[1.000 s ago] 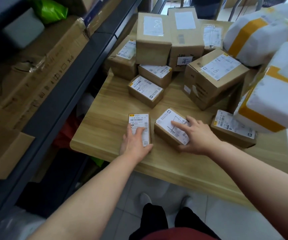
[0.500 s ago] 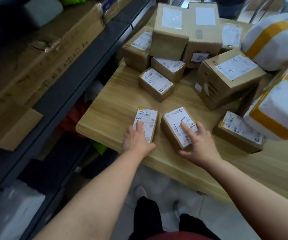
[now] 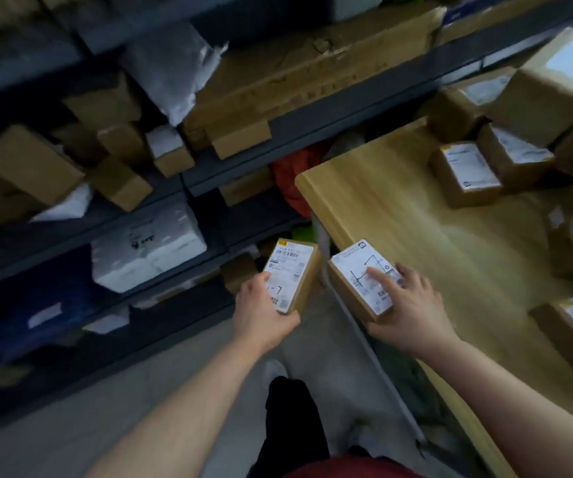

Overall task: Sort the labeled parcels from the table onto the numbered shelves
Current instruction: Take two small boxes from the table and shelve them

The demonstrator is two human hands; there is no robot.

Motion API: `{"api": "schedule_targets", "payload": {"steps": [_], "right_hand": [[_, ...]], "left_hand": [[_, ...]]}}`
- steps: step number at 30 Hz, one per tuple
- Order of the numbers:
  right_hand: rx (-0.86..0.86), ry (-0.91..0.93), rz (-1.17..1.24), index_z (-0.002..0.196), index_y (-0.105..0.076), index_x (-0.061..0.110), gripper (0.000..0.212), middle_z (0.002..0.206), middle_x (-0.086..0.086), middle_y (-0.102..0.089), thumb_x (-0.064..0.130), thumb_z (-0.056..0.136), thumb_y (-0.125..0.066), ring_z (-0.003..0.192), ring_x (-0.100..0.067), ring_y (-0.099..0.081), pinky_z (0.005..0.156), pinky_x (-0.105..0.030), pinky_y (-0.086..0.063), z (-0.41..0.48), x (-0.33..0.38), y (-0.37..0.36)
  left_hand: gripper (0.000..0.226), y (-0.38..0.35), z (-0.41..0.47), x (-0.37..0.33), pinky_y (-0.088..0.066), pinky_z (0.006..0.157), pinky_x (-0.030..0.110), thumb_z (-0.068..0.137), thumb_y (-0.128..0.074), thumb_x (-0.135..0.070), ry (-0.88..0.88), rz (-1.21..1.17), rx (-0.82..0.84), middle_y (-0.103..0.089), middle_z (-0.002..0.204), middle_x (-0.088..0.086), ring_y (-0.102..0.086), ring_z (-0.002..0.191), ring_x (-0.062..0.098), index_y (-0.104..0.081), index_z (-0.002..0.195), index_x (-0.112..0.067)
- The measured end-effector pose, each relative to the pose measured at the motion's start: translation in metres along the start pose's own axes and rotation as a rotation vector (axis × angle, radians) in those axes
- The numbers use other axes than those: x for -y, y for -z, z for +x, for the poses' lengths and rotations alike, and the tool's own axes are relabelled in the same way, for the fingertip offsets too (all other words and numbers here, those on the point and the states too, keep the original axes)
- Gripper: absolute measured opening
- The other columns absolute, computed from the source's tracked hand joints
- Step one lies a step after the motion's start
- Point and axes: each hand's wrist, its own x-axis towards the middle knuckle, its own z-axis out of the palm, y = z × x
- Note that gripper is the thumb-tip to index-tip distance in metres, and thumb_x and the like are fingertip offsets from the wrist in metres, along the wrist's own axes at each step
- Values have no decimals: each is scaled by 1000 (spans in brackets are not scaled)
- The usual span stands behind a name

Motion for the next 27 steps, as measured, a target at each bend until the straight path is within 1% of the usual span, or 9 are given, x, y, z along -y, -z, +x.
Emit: {"api": "schedule_targets", "payload": {"steps": [3, 7, 10, 13, 17, 22, 27], "right_hand": [[44, 134, -57, 147, -13, 49, 94, 153, -5, -15, 59, 67, -62, 136, -28, -27, 106, -41, -31, -5, 41, -7], [65, 314, -94, 147, -12, 48, 93, 153, -4, -12, 62, 69, -62, 136, -30, -25, 108, -46, -30, -12, 105, -19], [82, 435, -135, 147, -15, 47, 92, 154, -3, -10, 61, 70, -62, 136, -30, -24, 109, -47, -28, -22, 161, -32], [90, 553, -165, 146, -19, 46, 91, 154, -2, -12, 60, 68, -64, 134, -28, -27, 108, -46, -28, -37, 225, -50], [129, 705, -209, 146, -17, 48, 89, 154, -1, -11, 61, 70, -62, 134, -27, -25, 110, -45, -27, -70, 317, -86], [176, 864, -255, 146, -16, 48, 90, 155, -1, -10, 62, 69, -61, 133, -26, -26, 110, -45, -28, -118, 424, -137], [246, 1049, -304, 146, -15, 47, 92, 154, -1, -10, 63, 69, -62, 133, -25, -26, 110, -44, -28, -162, 520, -184]], "left_hand": [[91, 21, -36, 35, -35, 104, 29, 66, -76, -33, 89, -53, -102, -40, 139, 5, -39, 125, 22, -33, 144, -17], [89, 52, -80, 88, -34, 103, 28, 66, -78, -30, 218, -111, -241, -40, 138, 3, -39, 125, 20, -35, 144, -18], [91, 76, -117, 135, -37, 103, 28, 67, -78, -30, 337, -163, -295, -37, 139, 1, -40, 127, 17, -33, 145, -19], [94, 100, -157, 187, -41, 103, 32, 64, -78, -32, 441, -202, -361, -39, 137, 1, -44, 123, 19, -33, 145, -19], [94, 132, -219, 264, -44, 100, 35, 64, -78, -31, 582, -218, -412, -37, 136, 0, -42, 123, 20, -32, 145, -21], [89, 168, -287, 360, -42, 99, 30, 67, -75, -33, 697, -241, -505, -37, 139, -1, -40, 125, 18, -34, 144, -21], [94, 199, -357, 432, -42, 99, 32, 64, -78, -34, 857, -241, -605, -37, 140, 0, -36, 127, 21, -32, 145, -22]]}}
